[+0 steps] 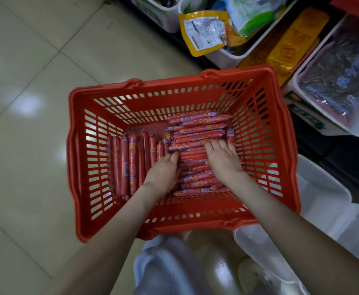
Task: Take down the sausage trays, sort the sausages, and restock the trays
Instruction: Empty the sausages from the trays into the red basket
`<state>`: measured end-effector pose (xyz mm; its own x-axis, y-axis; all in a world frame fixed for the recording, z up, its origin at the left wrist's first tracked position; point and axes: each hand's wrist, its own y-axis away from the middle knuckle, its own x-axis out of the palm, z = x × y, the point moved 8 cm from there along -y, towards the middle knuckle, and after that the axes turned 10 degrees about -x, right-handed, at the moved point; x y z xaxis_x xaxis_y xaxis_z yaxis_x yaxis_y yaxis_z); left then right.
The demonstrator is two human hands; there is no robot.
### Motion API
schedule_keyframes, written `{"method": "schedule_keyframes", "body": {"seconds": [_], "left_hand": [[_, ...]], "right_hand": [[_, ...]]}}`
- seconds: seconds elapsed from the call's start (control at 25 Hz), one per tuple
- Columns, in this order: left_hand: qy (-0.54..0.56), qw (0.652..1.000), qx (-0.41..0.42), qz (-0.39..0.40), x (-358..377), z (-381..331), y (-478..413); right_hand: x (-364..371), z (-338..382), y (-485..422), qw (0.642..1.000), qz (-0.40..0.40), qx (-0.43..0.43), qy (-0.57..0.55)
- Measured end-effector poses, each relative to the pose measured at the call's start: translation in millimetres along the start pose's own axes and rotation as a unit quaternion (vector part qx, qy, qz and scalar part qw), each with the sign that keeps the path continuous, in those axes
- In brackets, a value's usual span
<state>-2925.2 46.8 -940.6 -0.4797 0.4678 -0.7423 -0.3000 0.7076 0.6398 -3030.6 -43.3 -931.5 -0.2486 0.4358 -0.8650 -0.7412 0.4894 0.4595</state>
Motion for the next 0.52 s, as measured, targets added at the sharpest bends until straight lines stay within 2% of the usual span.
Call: {"method": "schedule_keyframes", "body": {"seconds": [0.12, 0.24, 0.32, 0.4, 0.52], "left_hand": [[0.013, 1.0, -0.002, -0.015, -0.1, -8.6, -7.0], [-0.007, 0.995, -0.003, -0.095, -8.0, -24.5, -4.1], [-0.013, 0.988, 0.025, -0.15, -18.2, -50.2, 4.7], [-0.005, 0.982, 0.087, -0.165, -24.9, -94.6, 15.5], [0.012, 0.968, 0.186, -0.17, -27.7, -179.7, 43.8]], "right_hand": [[3.1, -11.7, -4.8, 1.0, 0.01, -0.011, -0.017], [-2.1, -11.9, -2.4, 0.999, 0.024, -0.034, -0.014], [-13.3, -10.2, 15.1, 0.999, 0.004, -0.044, -0.006], [-38.6, -19.4, 50.6, 0.996, -0.077, -0.041, -0.013], [-74.9, -54.7, 131.5, 0.971, -0.236, -0.02, -0.022]]}}
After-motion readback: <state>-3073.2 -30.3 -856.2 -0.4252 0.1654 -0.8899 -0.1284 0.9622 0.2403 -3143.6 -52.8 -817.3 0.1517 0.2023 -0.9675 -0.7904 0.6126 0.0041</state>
